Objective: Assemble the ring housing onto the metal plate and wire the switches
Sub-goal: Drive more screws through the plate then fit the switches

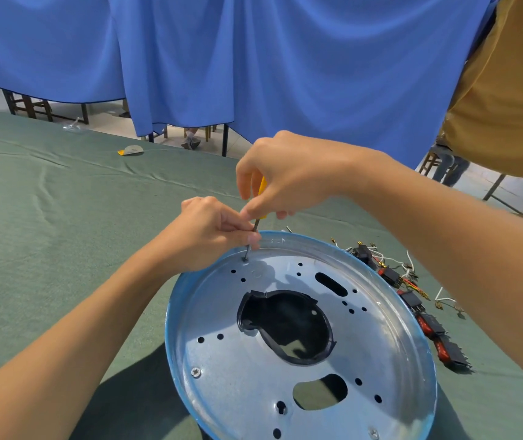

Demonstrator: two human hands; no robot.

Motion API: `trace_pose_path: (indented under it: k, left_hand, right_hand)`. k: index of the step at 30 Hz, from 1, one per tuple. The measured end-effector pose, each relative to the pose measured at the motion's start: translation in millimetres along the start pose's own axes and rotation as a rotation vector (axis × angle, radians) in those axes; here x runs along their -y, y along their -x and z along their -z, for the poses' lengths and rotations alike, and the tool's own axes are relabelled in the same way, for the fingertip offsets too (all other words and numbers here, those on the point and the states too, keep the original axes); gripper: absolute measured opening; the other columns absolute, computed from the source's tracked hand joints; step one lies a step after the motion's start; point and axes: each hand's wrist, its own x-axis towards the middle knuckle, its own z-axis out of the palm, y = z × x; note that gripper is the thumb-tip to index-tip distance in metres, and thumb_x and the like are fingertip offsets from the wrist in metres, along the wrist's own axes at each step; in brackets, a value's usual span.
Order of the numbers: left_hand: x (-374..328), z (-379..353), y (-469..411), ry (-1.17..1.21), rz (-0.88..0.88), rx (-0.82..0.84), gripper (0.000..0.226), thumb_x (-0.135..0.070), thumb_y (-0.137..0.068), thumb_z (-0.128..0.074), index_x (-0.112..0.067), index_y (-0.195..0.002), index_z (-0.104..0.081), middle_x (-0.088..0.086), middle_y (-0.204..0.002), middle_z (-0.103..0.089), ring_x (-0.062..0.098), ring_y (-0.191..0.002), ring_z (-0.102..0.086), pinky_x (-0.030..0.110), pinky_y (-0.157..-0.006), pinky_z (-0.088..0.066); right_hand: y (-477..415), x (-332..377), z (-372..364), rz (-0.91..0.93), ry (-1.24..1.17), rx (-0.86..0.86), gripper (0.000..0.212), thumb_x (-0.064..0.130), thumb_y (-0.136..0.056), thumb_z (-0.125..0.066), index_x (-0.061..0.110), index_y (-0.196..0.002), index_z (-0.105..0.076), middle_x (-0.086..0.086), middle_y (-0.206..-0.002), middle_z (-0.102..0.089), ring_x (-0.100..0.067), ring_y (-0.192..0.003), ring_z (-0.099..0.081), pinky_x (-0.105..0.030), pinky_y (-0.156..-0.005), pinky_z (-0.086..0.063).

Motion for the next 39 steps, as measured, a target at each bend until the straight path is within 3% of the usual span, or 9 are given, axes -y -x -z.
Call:
trace_pose_path:
  k: [4, 6, 8, 14, 20, 30, 32, 35, 39]
  left_hand:
    - [1.1, 2.3, 0.7, 0.017, 0.002, 0.119, 0.015, -0.025, -0.093, -0.065, -0.023, -0.089, -0.08, -0.014, -0.089, -0.077, 0.005, -0.1, -0.067, 0.046, -0.111, -0.034]
    - [1.6, 3.9, 1.5, 0.123, 0.01, 0.15, 0.011, -0.02, -0.091, -0.068, -0.019, -0.093, -0.079, -0.011, -0.09, -0.077, -0.001, -0.091, -0.068, 0.029, -0.097, -0.048]
    - [2.5, 5.5, 1.3, 0.254, 0.028, 0.125, 0.011, -0.013, -0.086, -0.073, -0.013, -0.096, -0.078, -0.005, -0.09, -0.078, 0.0, -0.084, -0.069, 0.015, -0.081, -0.05]
    - [10.2, 8.2, -0.8, 0.455, 0.042, 0.029, 0.015, 0.002, -0.088, -0.066, -0.004, -0.098, -0.075, 0.007, -0.094, -0.077, 0.013, -0.09, -0.072, 0.019, -0.086, -0.053]
    - [14.1, 2.9, -2.5, 0.296, 0.163, 0.084, 0.011, -0.015, -0.09, -0.069, -0.021, -0.094, -0.077, 0.0, -0.09, -0.078, 0.018, -0.089, -0.071, 0.042, -0.092, -0.053]
    - [14.0, 5.6, -2.6, 0.189, 0.086, 0.156, 0.018, -0.008, -0.088, -0.07, -0.022, -0.089, -0.079, -0.003, -0.082, -0.077, 0.004, -0.076, -0.066, 0.02, -0.077, -0.051]
    - [13.3, 6.5, -2.9, 0.084, 0.064, 0.173, 0.017, -0.011, -0.086, -0.072, -0.025, -0.085, -0.079, -0.01, -0.077, -0.076, 0.0, -0.069, -0.062, 0.02, -0.072, -0.049]
    - [11.4, 6.5, -3.4, -0.116, 0.033, 0.158, 0.015, -0.016, -0.084, -0.073, -0.029, -0.083, -0.08, -0.027, -0.06, -0.065, -0.009, -0.056, -0.052, 0.009, -0.057, -0.039]
    - [10.4, 6.9, -4.7, -0.227, 0.04, 0.185, 0.022, -0.016, -0.082, -0.073, -0.036, -0.072, -0.074, -0.035, -0.067, -0.065, -0.01, -0.067, -0.057, 0.006, -0.059, -0.041]
  right_hand:
    - [2.7, -1.8, 2.1, 0.001, -0.042, -0.003, 0.008, 0.025, -0.083, -0.073, 0.019, -0.084, -0.067, 0.004, -0.063, -0.071, -0.002, -0.055, -0.067, -0.005, -0.045, -0.04]
    - [3.7, -3.0, 2.3, -0.001, -0.045, -0.022, 0.008, 0.022, -0.084, -0.072, 0.018, -0.078, -0.068, 0.004, -0.059, -0.07, -0.001, -0.054, -0.067, -0.005, -0.045, -0.039]
    - [4.2, -3.6, 3.2, 0.001, -0.054, -0.047, 0.009, 0.021, -0.083, -0.072, 0.019, -0.075, -0.068, 0.004, -0.057, -0.07, -0.001, -0.054, -0.066, -0.006, -0.046, -0.042]
    - [5.3, -6.4, 2.0, -0.002, -0.068, -0.035, 0.008, 0.024, -0.082, -0.073, 0.019, -0.076, -0.069, 0.005, -0.057, -0.07, -0.002, -0.056, -0.067, -0.008, -0.049, -0.045]
    - [6.7, -8.8, -0.8, -0.005, -0.083, -0.028, 0.009, 0.023, -0.084, -0.07, 0.02, -0.076, -0.068, 0.004, -0.058, -0.07, -0.001, -0.057, -0.067, -0.016, -0.055, -0.046]
    - [7.8, -7.4, 1.4, -0.002, -0.104, -0.017, 0.008, 0.024, -0.084, -0.071, 0.02, -0.077, -0.069, 0.006, -0.058, -0.07, 0.0, -0.056, -0.067, -0.011, -0.054, -0.046]
    - [8.3, -7.2, 1.6, 0.002, -0.105, -0.018, 0.008, 0.023, -0.084, -0.071, 0.019, -0.077, -0.069, 0.007, -0.057, -0.07, 0.0, -0.056, -0.067, -0.014, -0.057, -0.048]
    - [8.9, -6.9, 0.8, 0.007, -0.094, -0.021, 0.008, 0.023, -0.084, -0.07, 0.019, -0.077, -0.069, 0.007, -0.057, -0.07, 0.001, -0.056, -0.066, -0.013, -0.056, -0.049]
    - [9.4, -6.7, -1.5, 0.003, -0.102, -0.02, 0.009, 0.023, -0.085, -0.07, 0.02, -0.077, -0.068, 0.005, -0.06, -0.071, 0.0, -0.056, -0.067, -0.008, -0.054, -0.048]
